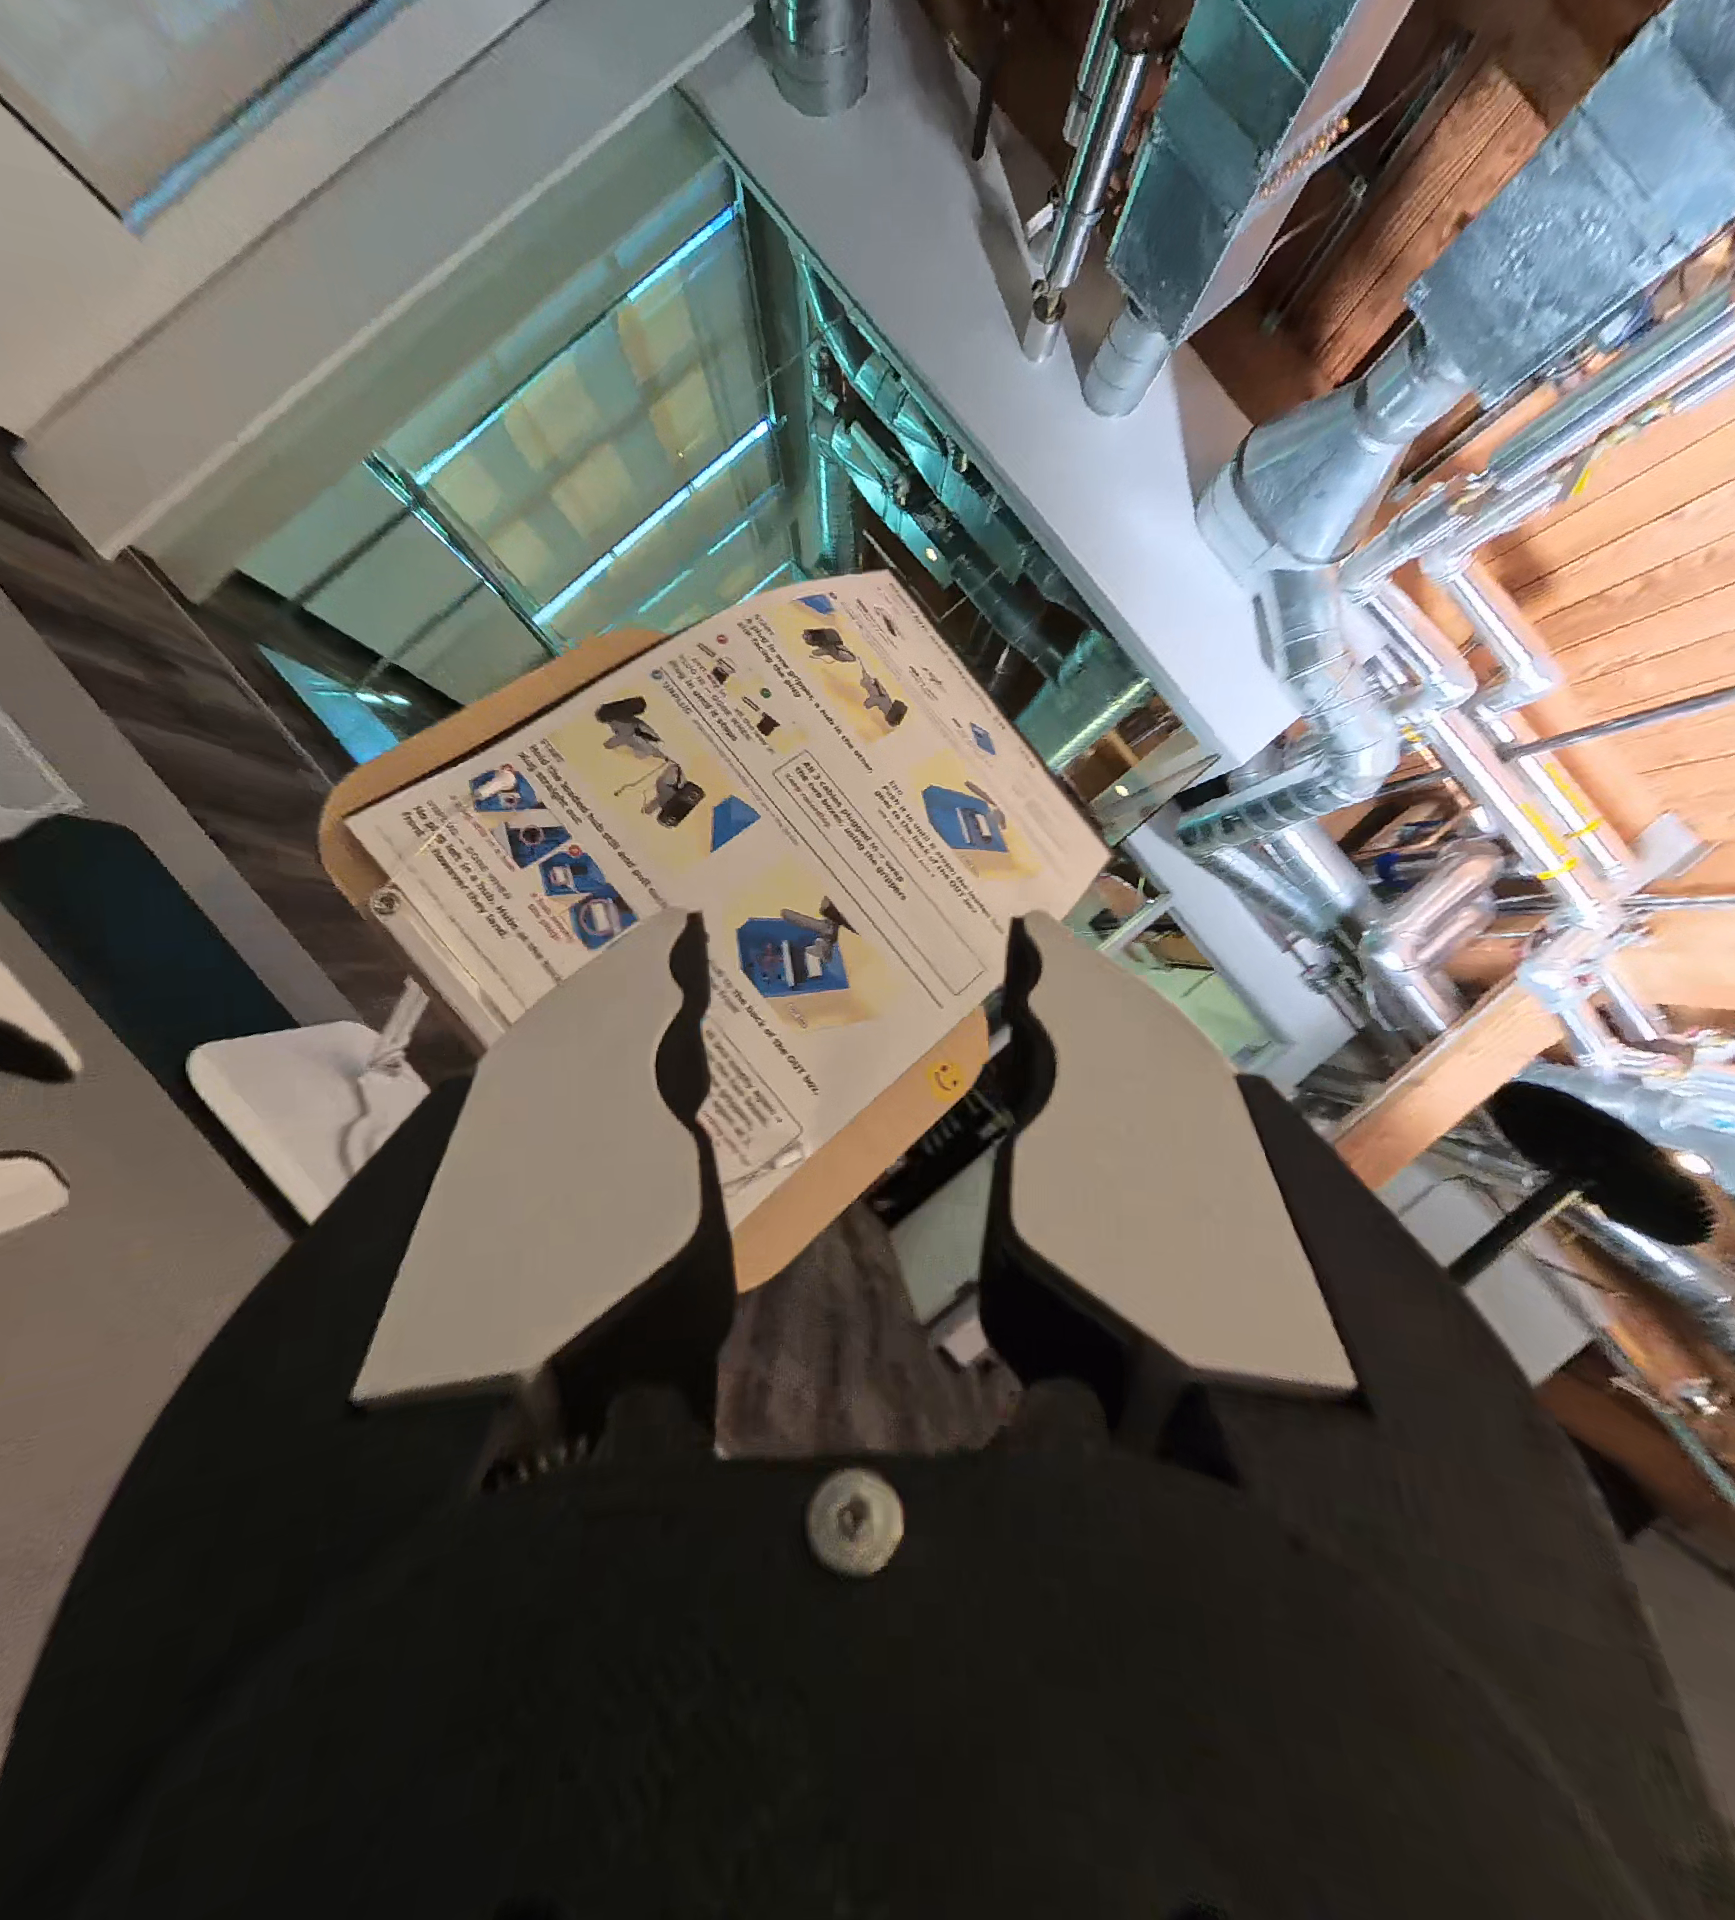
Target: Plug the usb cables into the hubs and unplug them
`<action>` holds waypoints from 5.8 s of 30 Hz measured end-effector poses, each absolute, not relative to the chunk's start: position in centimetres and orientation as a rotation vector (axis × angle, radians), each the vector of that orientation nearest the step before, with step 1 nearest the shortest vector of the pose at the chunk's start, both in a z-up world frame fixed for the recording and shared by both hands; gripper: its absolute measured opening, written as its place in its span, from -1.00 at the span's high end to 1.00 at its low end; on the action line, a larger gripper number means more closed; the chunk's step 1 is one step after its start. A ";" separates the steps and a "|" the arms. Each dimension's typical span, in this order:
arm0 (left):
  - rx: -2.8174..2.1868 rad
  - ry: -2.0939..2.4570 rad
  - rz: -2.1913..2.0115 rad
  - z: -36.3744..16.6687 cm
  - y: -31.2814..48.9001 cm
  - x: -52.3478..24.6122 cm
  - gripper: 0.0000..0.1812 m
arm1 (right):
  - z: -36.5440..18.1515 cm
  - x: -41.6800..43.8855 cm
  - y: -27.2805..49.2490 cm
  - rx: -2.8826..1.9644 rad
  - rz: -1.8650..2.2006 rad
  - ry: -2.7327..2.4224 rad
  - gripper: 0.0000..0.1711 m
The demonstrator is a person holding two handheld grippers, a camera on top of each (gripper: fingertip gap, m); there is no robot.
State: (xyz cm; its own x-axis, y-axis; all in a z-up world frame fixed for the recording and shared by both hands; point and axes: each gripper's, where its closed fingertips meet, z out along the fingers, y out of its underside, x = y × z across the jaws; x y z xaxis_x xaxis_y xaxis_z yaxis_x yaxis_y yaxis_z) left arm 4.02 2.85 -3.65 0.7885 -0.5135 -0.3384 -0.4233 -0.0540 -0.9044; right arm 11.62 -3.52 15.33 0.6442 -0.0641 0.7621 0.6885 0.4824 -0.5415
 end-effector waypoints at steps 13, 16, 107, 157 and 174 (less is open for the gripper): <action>-1.697 0.714 -0.068 -3.8 3.3 3.3 0.62 | 13.0 12.6 -1.6 -1.183 -0.561 -0.760 0.44; -1.703 0.715 -0.073 -4.0 3.3 3.3 0.62 | 12.1 12.9 -1.0 -1.242 -0.557 -0.769 0.44; -3.165 0.834 0.077 -15.8 -5.6 -17.9 0.35 | 9.7 21.8 1.8 -1.572 -0.474 -0.783 0.47; -2.037 1.153 -0.831 6.6 -9.1 -1.5 0.96 | 8.1 23.8 2.6 -1.642 -0.487 -0.813 0.48; -2.293 1.758 -0.950 -11.5 -13.4 13.2 0.96 | 9.0 25.3 2.5 -1.634 -0.474 -0.777 0.49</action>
State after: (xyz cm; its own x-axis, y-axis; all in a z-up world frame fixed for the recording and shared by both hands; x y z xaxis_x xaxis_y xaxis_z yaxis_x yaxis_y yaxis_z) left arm 13.16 -13.37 -11.51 0.1388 -0.9006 0.4120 -0.8382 -0.3284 -0.4354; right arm 25.27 2.47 8.97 0.6933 0.2284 0.6835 0.7122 -0.0717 -0.6983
